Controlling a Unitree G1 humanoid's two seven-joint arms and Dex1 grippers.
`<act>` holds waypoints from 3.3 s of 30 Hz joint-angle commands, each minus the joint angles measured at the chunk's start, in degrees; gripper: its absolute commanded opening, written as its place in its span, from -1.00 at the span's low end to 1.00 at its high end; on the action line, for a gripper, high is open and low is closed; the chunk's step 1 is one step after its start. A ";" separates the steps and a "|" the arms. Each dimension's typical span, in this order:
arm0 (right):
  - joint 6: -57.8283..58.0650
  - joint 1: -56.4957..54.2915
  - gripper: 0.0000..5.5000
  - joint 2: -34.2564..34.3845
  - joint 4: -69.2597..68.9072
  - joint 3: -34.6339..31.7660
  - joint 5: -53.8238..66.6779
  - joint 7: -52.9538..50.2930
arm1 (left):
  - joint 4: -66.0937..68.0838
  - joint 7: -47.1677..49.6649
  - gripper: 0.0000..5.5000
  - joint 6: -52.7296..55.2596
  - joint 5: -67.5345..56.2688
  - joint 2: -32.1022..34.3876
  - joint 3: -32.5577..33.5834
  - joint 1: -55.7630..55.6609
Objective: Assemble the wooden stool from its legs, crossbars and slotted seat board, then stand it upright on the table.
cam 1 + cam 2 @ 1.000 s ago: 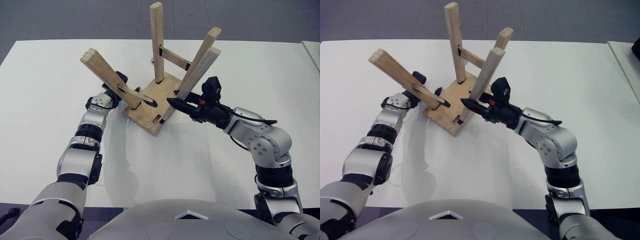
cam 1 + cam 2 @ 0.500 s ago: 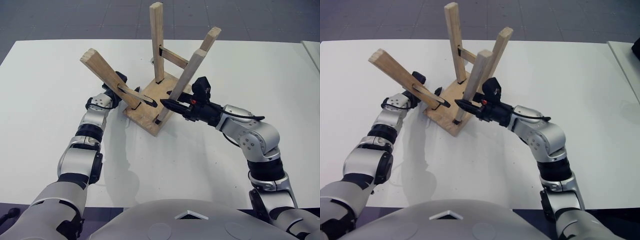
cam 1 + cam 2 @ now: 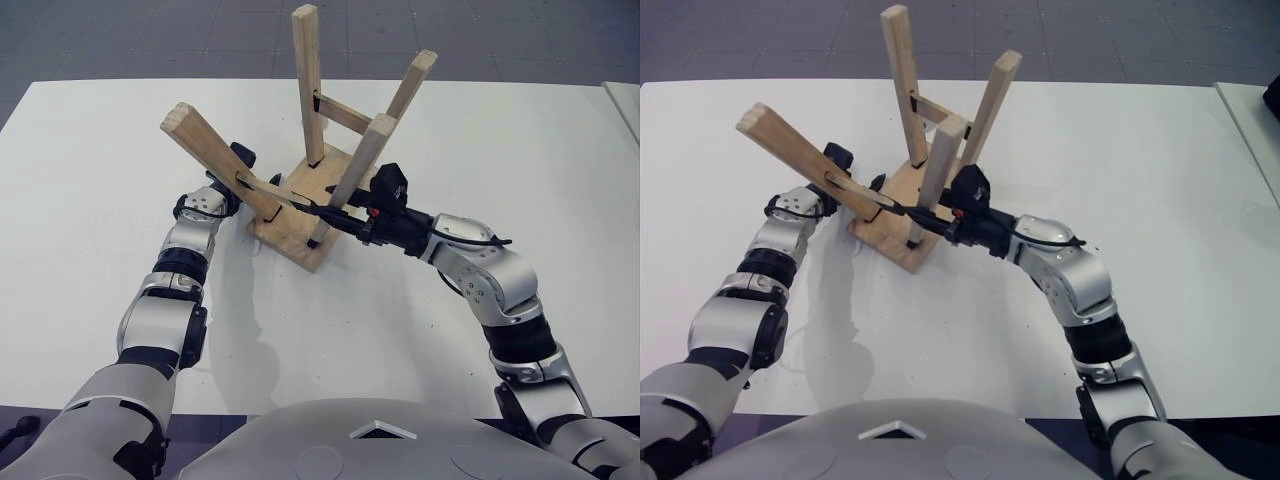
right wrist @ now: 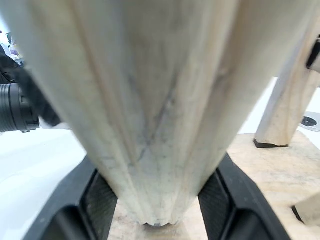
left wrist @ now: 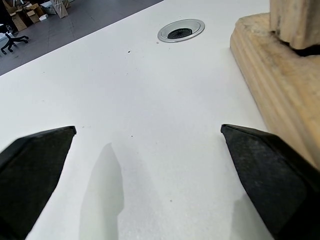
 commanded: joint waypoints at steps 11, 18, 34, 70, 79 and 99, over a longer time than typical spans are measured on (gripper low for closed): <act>-10.95 10.60 -0.26 -7.44 6.60 5.41 -12.09 2.25 | -1.71 -0.61 0.96 2.14 1.19 0.00 0.01 3.20; -18.01 10.35 -0.26 -8.14 9.27 7.87 -17.21 0.43 | -5.93 0.96 0.96 2.49 -0.01 1.71 2.07 4.74; -8.45 6.92 -0.26 -7.51 1.42 6.53 -16.04 -2.50 | -48.30 1.58 0.96 6.72 -12.08 20.48 20.86 0.81; -3.69 1.09 -0.26 -4.99 5.89 2.52 -14.96 0.86 | -77.36 -5.75 0.96 23.07 8.66 12.42 -15.06 16.68; -1.36 0.35 -0.26 -5.15 5.40 2.80 -14.71 1.68 | -73.56 -5.69 0.96 24.54 17.92 12.87 -19.19 20.77; 8.51 -5.52 -0.26 -10.65 10.15 11.35 -21.88 0.07 | -69.10 -3.29 0.96 23.08 20.72 9.83 -17.90 19.28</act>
